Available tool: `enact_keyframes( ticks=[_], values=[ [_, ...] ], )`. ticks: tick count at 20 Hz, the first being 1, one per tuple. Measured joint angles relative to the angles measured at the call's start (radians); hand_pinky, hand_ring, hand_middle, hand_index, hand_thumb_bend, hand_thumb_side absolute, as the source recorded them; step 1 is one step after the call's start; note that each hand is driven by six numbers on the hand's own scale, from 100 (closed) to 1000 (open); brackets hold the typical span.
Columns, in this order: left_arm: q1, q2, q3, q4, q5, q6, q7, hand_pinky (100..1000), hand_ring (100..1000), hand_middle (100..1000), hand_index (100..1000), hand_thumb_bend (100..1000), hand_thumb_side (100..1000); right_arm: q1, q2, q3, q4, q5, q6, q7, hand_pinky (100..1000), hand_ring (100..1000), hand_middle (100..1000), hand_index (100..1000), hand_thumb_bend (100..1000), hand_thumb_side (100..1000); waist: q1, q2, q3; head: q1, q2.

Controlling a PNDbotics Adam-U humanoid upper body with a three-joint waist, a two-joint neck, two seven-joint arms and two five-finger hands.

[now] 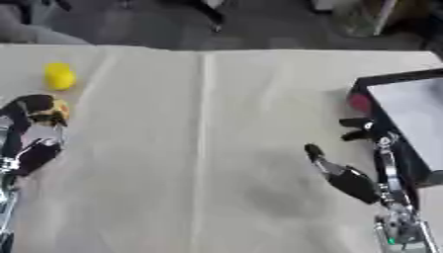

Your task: Pick up the objects with one hand, pass them to the other hand, and then place them into the box on the other side of the table.

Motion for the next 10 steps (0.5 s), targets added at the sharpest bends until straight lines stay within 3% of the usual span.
enact_keyframes(
  ticks=[10],
  values=[
    [0.000, 0.009, 0.000, 0.000, -0.010, -0.004, -0.013, 745, 764, 716, 726, 100, 100, 0.000, 0.000, 0.000, 0.000, 0.007, -0.002, 0.002, 901, 606, 673, 706, 562, 434, 0.000, 0.000, -0.001, 0.008, 0.000]
  ],
)
